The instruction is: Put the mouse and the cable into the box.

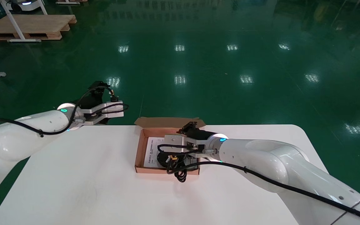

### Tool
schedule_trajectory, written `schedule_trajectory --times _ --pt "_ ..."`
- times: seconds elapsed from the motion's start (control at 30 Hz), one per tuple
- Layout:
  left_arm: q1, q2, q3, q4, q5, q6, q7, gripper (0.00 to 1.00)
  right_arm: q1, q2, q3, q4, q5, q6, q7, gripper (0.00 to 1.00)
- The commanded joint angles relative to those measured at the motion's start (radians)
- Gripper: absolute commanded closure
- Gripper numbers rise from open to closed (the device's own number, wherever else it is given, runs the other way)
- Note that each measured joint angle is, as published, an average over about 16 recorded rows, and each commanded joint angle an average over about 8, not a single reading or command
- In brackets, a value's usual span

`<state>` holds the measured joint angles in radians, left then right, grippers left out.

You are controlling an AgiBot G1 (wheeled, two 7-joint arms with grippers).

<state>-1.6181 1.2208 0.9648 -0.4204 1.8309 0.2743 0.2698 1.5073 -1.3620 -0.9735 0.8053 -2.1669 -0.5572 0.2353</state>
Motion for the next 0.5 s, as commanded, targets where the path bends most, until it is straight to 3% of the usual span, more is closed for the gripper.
schedule_trajectory --times 0.03,0.23,0.5 --pt "-0.001 0.002 0.001 0.002 0.000 -0.002 0.002 0.00 0.000 0.000 0.004 0.002 0.003 -0.001 -0.002 0.00" --pt "0.019 -0.020 -0.024 -0.028 -0.041 0.042 -0.013 0.00 -0.011 0.022 0.024 0.019 0.044 -0.028 -0.005 0.00" --pt "0.088 -0.098 -0.111 -0.138 -0.180 0.197 -0.072 0.00 -0.065 0.111 0.111 0.075 0.221 -0.144 -0.011 0.00"
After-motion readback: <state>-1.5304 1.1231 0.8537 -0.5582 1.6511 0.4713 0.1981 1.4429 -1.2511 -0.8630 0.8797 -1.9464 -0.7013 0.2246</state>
